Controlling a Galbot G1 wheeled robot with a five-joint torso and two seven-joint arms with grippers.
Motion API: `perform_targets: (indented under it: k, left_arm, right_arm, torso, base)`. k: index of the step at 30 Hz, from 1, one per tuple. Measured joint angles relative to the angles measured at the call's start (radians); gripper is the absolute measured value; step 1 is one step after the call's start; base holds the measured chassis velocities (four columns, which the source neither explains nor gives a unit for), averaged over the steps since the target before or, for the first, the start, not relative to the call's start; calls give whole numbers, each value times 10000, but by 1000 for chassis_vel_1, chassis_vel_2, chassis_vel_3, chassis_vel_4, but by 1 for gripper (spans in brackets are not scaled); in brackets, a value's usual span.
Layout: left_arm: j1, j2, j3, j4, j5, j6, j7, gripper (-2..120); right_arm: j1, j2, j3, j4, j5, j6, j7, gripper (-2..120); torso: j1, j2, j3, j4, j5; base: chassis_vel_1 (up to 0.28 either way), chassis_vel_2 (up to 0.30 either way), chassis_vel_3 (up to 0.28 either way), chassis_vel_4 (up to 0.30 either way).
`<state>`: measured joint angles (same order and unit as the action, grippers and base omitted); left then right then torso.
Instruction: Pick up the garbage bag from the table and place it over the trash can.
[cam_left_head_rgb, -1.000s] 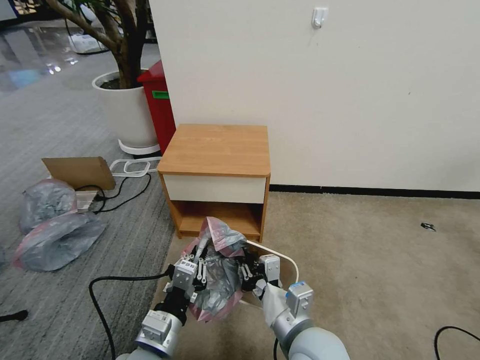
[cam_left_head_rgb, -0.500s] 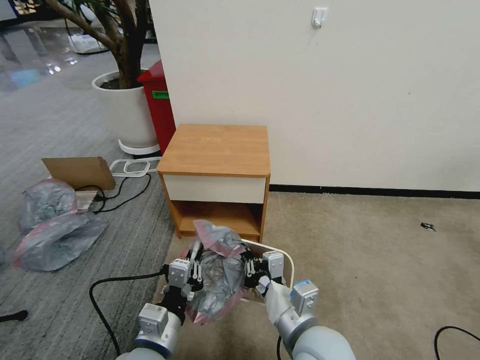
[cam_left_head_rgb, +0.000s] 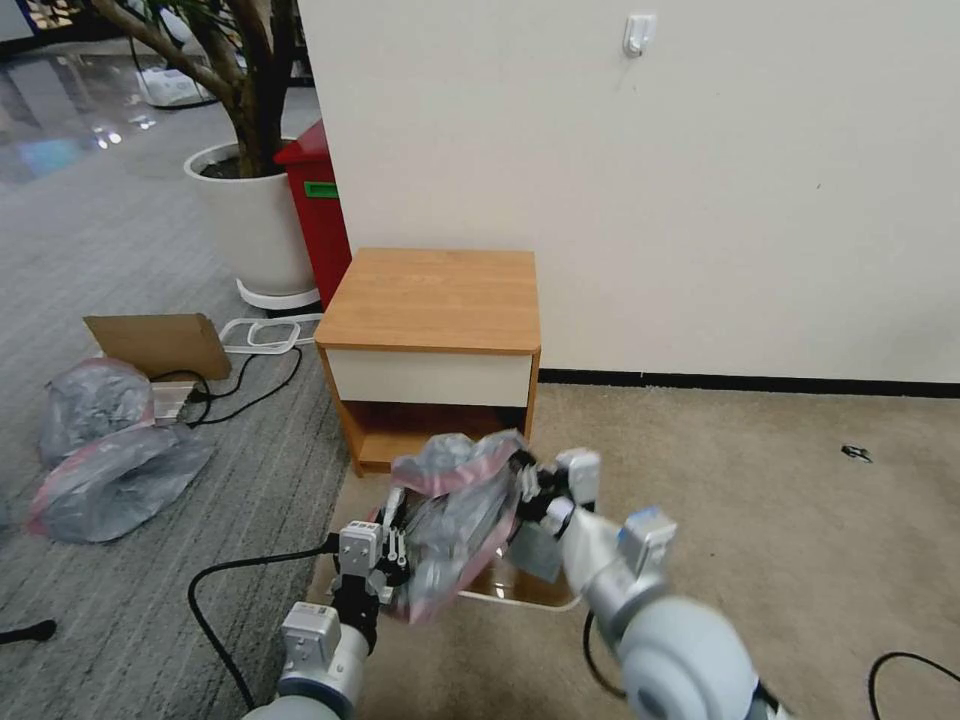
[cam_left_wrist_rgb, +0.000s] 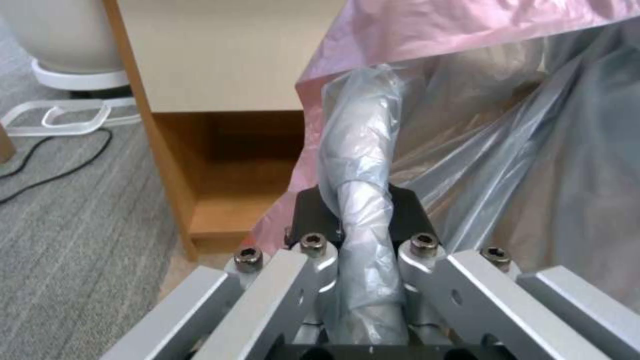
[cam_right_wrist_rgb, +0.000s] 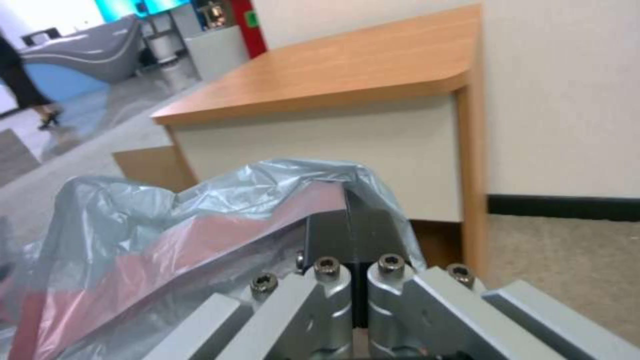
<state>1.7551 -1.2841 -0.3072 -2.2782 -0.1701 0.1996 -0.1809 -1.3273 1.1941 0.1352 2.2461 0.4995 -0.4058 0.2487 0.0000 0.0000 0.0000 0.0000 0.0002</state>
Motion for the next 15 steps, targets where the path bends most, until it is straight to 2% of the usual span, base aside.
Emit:
perform_targets:
  k: [8,15]
  left_arm:
    - [33,-33,-11,-140,-203,95,29,7]
    - [-60,-32,-405,-207,-593,239,31,7]
  right_arm:
    - [43,-158,772,-192,124,-614,-236,0]
    - [-359,-345,1261,115,86,-1176,-657,0]
  torso:
    - [0,0,0,-1,0]
    - [0,0,0,-2,-1]
  base:
    - [0,0,0,0]
    - [0,0,0,0]
